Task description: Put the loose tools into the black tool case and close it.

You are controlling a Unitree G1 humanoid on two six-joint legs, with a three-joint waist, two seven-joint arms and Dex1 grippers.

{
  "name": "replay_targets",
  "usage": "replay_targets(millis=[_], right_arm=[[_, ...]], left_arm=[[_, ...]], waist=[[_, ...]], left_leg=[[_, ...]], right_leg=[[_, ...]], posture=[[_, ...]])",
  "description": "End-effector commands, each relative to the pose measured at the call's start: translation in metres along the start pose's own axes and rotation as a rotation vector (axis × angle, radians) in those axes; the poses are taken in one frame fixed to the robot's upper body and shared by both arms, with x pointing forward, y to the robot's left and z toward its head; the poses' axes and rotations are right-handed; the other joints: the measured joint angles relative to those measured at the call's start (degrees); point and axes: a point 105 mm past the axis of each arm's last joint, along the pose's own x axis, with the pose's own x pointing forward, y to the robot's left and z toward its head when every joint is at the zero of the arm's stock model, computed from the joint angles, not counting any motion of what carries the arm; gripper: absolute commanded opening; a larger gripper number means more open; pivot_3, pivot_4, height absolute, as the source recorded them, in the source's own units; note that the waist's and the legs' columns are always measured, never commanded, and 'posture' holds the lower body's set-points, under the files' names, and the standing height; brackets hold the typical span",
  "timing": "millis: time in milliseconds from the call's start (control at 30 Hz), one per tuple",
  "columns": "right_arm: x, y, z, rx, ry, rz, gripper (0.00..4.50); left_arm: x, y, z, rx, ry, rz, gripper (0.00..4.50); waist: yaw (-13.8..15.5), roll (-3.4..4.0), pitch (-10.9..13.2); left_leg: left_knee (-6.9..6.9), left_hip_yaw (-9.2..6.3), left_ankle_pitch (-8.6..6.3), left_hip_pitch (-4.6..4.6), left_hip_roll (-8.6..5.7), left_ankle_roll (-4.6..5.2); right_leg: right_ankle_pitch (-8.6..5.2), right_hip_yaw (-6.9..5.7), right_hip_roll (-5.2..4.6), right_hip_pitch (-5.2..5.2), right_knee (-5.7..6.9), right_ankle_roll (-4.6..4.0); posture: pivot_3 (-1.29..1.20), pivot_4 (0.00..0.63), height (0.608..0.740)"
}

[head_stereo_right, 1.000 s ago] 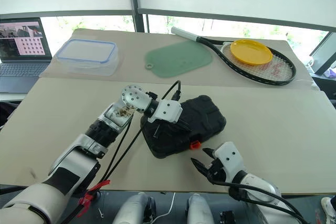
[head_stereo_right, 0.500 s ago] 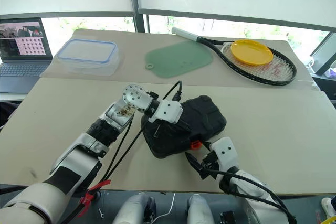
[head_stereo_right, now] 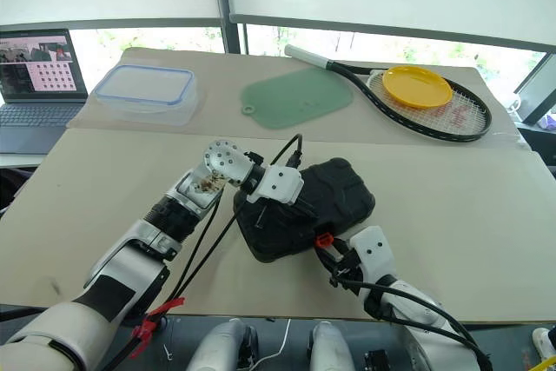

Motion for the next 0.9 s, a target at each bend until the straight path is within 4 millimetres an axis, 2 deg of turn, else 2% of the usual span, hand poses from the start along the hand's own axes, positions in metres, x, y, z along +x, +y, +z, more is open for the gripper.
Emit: replay_targets(millis=[33, 600, 667, 700, 800, 900], right_arm=[[-0.008, 0.002, 0.022, -0.067, -0.086, -0.004, 1.24], [-0.013, 0.007, 0.02, -0.081, -0.057, 0.03, 1.24], [-0.013, 0.004, 0.018, -0.108, -0.043, 0.009, 2.18], [-0.014, 0.001, 0.017, -0.111, -0.037, -0.002, 2.37], [-0.016, -0.005, 0.015, -0.122, -0.018, -0.023, 3.51], [-0.024, -0.006, 0.01, -0.138, 0.009, -0.014, 4.43]], left_arm=[[0.009, -0.015, -0.018, -0.039, 0.073, -0.078, 0.0], [0.012, -0.015, -0.019, -0.037, 0.07, -0.083, 0.0], [0.012, -0.015, -0.019, -0.037, 0.07, -0.084, 0.0], [0.012, -0.015, -0.019, -0.037, 0.069, -0.084, 0.0], [0.012, -0.015, -0.019, -0.037, 0.069, -0.083, 0.0], [0.012, -0.015, -0.019, -0.039, 0.067, -0.081, 0.0]], waist=[[0.0, 0.0, 0.0], [0.1, 0.0, 0.0], [0.1, 0.0, 0.0], [0.1, 0.0, 0.0], [0.1, 0.0, 0.0], [0.2, 0.0, 0.0]], left_leg=[[0.0, 0.0, 0.0, 0.0, 0.0, 0.0], [0.0, 0.0, -0.01, 0.0, 0.0, 0.01], [0.0, 0.0, -0.01, 0.0, 0.0, 0.01], [0.0, 0.0, -0.01, 0.0, 0.0, 0.01], [0.0, -0.01, -0.01, 0.0, 0.0, 0.01], [0.0, -0.01, -0.01, 0.0, 0.0, 0.02]], right_leg=[[0.0, 0.0, 0.0, 0.0, 0.0, 0.0], [0.0, 0.0, -0.01, 0.01, -0.03, 0.01], [0.0, 0.0, -0.01, 0.01, -0.03, 0.01], [0.0, 0.0, -0.01, 0.01, -0.03, 0.01], [-0.01, -0.01, -0.01, 0.02, -0.04, 0.0], [-0.01, -0.01, -0.01, 0.02, -0.05, 0.01]], posture=[[0.0, 0.15, 0.738], [0.0, 0.15, 0.738], [0.0, 0.15, 0.738], [0.0, 0.15, 0.738], [0.0, 0.15, 0.738], [0.0, 0.15, 0.738]])
